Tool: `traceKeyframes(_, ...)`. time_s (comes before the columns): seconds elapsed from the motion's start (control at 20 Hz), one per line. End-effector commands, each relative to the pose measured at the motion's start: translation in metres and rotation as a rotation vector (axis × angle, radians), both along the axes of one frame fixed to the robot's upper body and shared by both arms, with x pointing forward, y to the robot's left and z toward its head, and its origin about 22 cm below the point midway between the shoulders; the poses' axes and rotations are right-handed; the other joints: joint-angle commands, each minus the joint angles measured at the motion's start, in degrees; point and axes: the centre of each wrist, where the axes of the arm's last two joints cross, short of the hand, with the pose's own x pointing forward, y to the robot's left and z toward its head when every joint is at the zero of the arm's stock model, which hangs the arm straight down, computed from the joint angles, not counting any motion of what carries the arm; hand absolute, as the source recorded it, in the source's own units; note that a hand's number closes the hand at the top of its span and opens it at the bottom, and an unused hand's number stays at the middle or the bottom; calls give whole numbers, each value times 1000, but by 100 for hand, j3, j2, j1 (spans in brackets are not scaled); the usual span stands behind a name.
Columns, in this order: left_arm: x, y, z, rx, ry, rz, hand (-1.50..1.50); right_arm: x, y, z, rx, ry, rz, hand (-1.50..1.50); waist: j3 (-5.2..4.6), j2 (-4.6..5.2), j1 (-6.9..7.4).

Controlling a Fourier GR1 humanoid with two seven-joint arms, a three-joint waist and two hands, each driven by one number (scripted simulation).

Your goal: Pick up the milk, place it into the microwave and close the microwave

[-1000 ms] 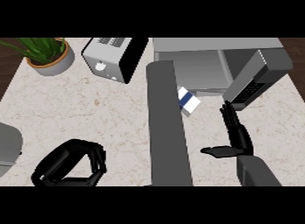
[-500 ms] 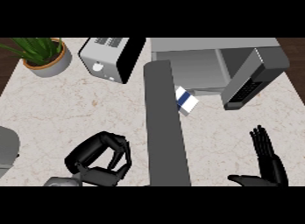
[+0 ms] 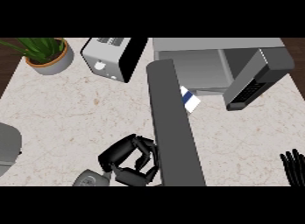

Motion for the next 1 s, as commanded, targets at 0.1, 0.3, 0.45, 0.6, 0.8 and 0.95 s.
traceKeyframes(0.1,-29,-54,-24,68,76,-99,150,-12,4,34,105,-115,159,-150,3,30,-73)
traceKeyframes(0.3,-41,-79,-28,63,78,-71,150,0,5,62,109,-147,235,-150,-4,55,-157)
traceKeyframes(0.45,-41,-95,-23,88,49,-71,150,-3,3,82,117,-173,284,-150,-7,59,-295)
traceKeyframes(0.6,-41,-108,-13,89,50,-31,150,8,21,105,115,-185,337,-150,-13,69,-293)
traceKeyframes(0.8,-34,-119,-3,64,-17,33,150,4,32,114,118,-193,384,-150,-8,90,-470)
traceKeyframes(0.95,-23,-128,14,56,-30,73,150,11,31,134,79,-189,434,-150,-15,111,-545)
